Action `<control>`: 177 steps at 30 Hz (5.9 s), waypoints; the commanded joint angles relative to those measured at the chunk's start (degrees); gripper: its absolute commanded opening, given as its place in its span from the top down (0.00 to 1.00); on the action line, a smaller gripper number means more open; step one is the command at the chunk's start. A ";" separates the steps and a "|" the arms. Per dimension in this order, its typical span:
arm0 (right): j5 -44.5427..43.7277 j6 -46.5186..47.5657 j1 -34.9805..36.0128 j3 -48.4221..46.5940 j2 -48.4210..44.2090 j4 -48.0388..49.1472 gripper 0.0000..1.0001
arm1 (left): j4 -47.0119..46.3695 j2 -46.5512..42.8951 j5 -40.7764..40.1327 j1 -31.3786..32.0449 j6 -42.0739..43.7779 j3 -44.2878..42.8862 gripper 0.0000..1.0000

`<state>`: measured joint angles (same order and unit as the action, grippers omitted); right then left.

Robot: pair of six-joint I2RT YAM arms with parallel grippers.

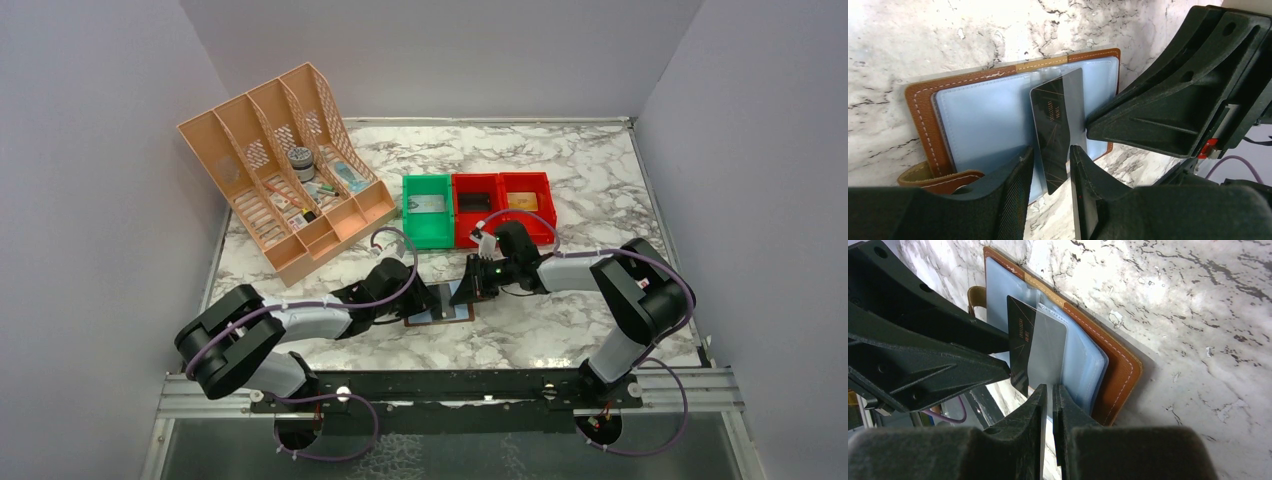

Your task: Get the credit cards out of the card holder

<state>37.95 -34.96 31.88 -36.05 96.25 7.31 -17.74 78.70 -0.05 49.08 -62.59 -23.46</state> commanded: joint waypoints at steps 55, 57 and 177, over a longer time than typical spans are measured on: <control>-11.13 -0.01 0.11 6.44 -10.22 5.99 0.80 | 7.71 -6.52 0.14 -2.15 4.28 -2.85 1.00; -10.98 0.23 0.11 6.63 -11.39 6.60 0.77 | 7.76 -6.89 0.36 -2.15 4.48 -2.90 1.00; 18.31 -27.39 0.98 7.66 -14.83 59.59 0.79 | -48.27 -16.65 37.44 -15.15 -0.55 11.34 1.00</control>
<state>57.08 -60.47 31.75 -26.17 80.16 62.39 -62.70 61.95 36.01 33.87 -63.09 -12.93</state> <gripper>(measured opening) 0.220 0.012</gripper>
